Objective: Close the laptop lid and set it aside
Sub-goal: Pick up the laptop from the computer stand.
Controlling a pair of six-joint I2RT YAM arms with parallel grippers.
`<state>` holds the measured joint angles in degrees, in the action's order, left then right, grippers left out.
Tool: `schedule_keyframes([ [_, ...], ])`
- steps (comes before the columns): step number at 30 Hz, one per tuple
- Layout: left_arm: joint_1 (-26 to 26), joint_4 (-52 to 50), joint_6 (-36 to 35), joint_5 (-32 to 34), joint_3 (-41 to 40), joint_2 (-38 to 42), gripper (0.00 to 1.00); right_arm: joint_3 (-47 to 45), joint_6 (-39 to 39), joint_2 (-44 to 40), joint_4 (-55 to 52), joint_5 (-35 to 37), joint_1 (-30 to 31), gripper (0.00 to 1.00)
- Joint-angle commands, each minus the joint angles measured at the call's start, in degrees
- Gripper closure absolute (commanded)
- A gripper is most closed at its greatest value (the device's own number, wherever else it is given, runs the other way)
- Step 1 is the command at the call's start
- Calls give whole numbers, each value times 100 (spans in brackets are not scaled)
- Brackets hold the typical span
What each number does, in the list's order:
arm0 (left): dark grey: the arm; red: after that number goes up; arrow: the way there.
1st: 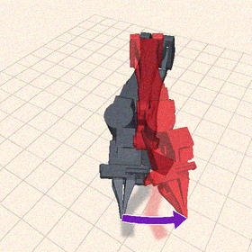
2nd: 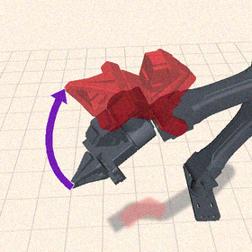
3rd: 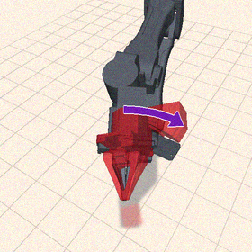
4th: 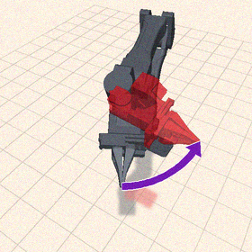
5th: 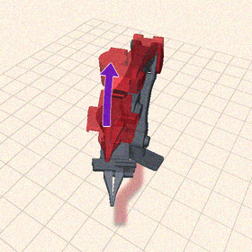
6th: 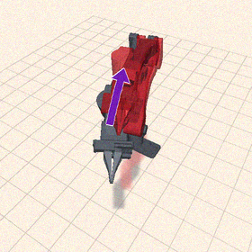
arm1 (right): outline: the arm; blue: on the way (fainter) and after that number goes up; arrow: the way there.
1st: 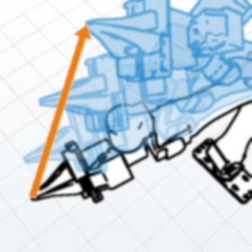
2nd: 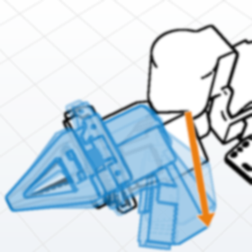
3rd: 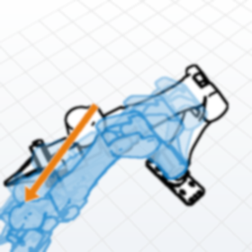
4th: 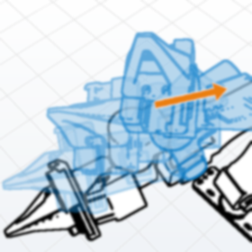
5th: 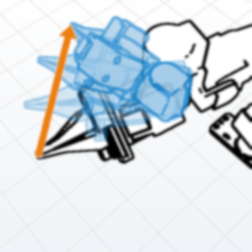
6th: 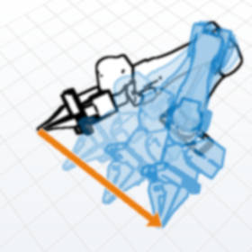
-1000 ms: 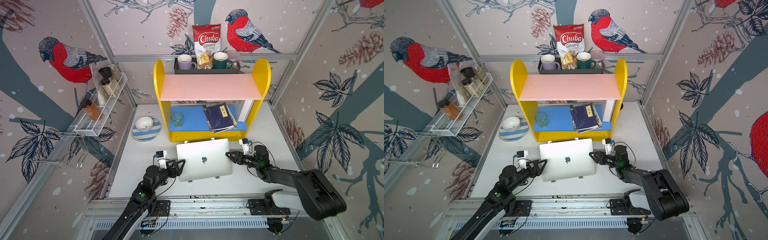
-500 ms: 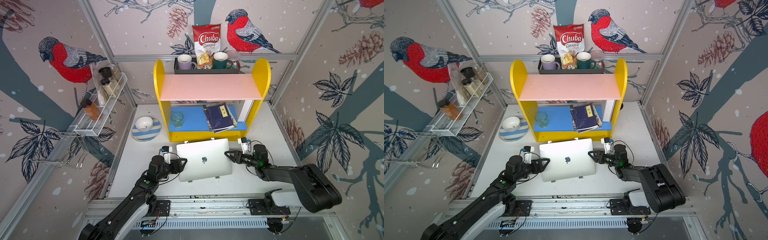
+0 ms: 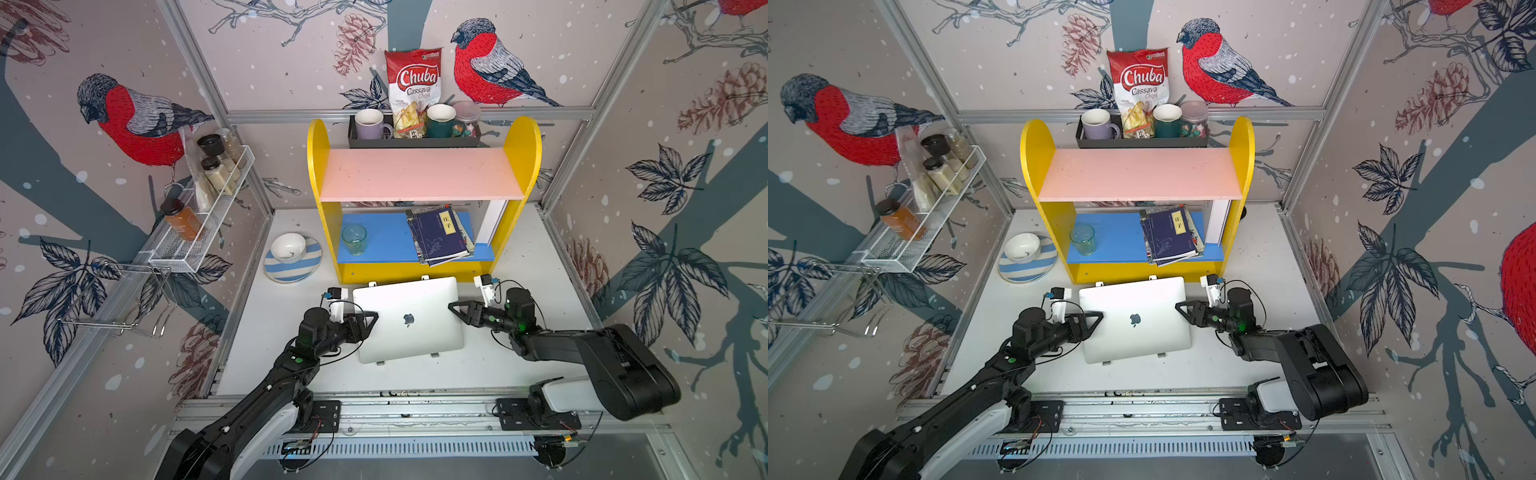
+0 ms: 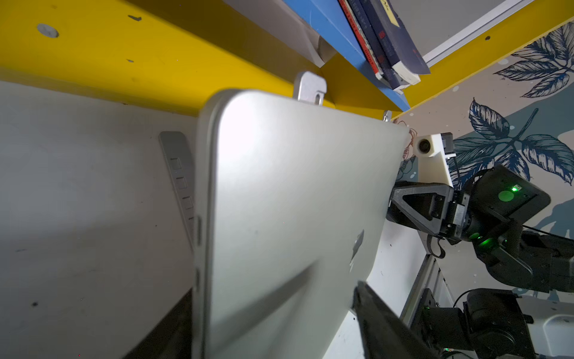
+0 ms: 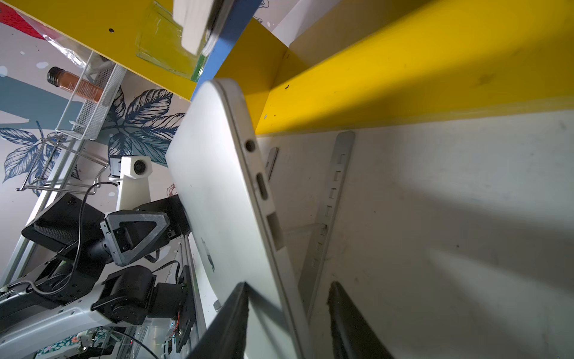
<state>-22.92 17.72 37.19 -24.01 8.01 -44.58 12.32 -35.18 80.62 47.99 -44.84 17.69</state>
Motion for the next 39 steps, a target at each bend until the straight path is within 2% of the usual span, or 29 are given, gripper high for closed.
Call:
schedule_keyframes([
  [1,28,90,-12,-88,47,41,27,33,-165,112,176,164,5,59],
  [12,33,213,42,-86,281,-121,31,203,-103,19,61,222,140,64],
  [18,33,160,64,-47,347,-50,42,270,-34,-110,-126,218,182,70],
  [23,33,94,66,-8,366,0,42,293,-46,-216,-148,233,239,73],
  [39,33,-234,67,-3,603,274,42,520,-141,-720,-490,415,620,73],
])
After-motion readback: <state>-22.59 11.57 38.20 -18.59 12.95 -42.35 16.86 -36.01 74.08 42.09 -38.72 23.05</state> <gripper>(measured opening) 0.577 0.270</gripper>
